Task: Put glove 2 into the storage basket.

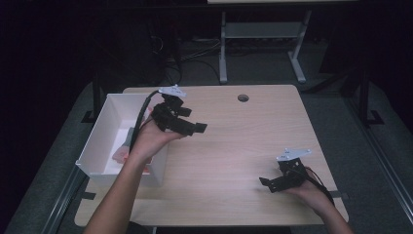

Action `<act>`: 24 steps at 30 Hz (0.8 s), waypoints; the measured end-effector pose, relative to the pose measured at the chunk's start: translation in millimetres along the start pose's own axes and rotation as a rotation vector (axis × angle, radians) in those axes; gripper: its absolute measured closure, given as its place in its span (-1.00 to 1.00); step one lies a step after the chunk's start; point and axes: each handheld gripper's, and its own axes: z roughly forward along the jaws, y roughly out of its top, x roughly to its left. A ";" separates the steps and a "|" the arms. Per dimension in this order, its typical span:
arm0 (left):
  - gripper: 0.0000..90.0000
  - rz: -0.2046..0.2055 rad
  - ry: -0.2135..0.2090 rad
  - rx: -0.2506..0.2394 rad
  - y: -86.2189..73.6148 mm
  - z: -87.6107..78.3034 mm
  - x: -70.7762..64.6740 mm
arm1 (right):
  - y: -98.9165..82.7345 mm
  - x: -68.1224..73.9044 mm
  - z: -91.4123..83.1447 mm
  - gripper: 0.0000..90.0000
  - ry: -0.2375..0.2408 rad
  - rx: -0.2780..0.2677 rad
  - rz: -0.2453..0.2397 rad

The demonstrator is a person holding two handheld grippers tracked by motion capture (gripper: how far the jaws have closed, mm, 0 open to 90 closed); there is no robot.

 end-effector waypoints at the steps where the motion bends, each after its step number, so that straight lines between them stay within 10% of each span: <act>1: -0.69 0.009 -0.003 0.008 -1.0 4.7 -3.8 | -0.1 0.0 0.0 -1.00 0.000 0.000 0.001; 15: -0.69 0.115 -0.014 0.095 -12.3 52.5 -39.6 | -0.1 0.1 0.1 -1.00 0.005 -0.004 -0.004; 24: -0.68 0.099 -0.055 0.092 -34.4 72.3 -46.4 | -4.0 8.3 -11.5 -1.00 0.011 -0.020 -0.030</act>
